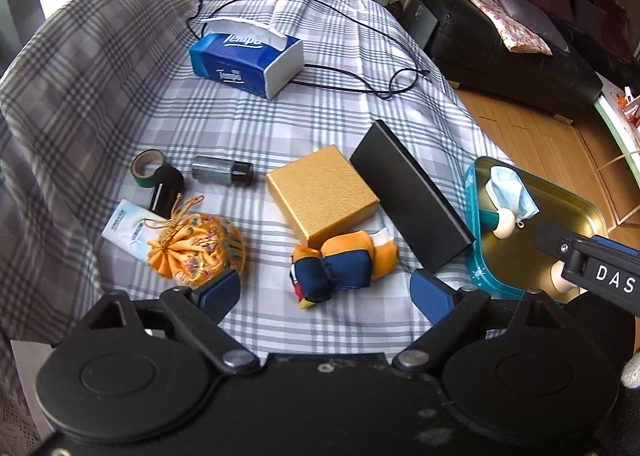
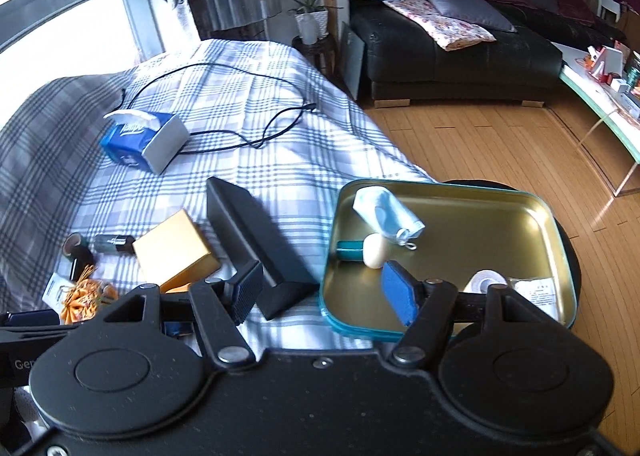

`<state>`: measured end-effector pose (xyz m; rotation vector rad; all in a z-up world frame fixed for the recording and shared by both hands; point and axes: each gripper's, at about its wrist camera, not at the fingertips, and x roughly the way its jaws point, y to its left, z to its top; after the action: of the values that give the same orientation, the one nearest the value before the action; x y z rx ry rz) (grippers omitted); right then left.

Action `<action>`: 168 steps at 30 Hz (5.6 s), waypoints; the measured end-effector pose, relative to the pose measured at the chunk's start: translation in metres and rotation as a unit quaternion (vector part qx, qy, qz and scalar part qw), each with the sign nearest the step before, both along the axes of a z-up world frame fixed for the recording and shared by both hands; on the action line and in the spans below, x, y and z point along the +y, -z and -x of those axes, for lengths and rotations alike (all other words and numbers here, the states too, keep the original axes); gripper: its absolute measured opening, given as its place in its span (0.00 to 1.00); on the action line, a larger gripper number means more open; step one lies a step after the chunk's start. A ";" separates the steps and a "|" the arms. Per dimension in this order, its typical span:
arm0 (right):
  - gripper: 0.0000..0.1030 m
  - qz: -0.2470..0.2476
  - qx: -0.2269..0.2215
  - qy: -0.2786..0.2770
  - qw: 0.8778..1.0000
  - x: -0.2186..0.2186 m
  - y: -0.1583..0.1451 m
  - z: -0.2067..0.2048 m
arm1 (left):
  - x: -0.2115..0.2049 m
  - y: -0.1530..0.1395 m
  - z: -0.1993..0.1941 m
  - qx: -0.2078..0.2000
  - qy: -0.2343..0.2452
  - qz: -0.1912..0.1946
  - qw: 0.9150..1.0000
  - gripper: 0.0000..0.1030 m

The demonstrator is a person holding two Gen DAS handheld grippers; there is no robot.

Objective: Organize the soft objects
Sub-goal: 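Move both tools back over the items on the bedspread, then lower the right tool onto the orange-and-navy plush doll, then close the right tool on the plush doll, then grasp the dark glass bottle with the left tool, then carry the doll with the right tool while the left tool carries the bottle to the tray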

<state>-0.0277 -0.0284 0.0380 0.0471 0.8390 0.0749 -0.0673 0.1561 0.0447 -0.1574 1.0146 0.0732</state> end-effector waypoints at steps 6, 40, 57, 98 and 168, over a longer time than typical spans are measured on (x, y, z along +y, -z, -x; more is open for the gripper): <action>0.62 0.013 0.016 -0.041 0.999 0.040 0.007 0.002 | 0.028 -0.006 0.011 -0.015 -0.032 0.005 0.999 0.91; 0.61 0.030 0.063 -0.085 0.994 0.121 0.038 -0.045 | 0.076 0.032 0.019 0.030 -0.127 0.015 0.991 0.95; 0.61 0.037 0.133 -0.083 0.987 0.125 0.065 -0.048 | 0.095 0.016 0.028 -0.008 -0.198 -0.010 0.980 0.95; 0.47 -0.020 0.175 -0.094 0.980 0.117 0.099 -0.038 | 0.103 0.037 0.018 0.034 -0.191 0.027 0.981 0.95; 0.46 -0.150 0.087 -0.164 0.971 0.082 0.122 -0.024 | 0.108 0.065 -0.151 0.067 -0.125 -0.020 0.990 0.68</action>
<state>-0.0041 0.0540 -0.0842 0.2019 1.0006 0.5160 0.0839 0.2640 -0.0203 -0.2459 1.1230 0.3368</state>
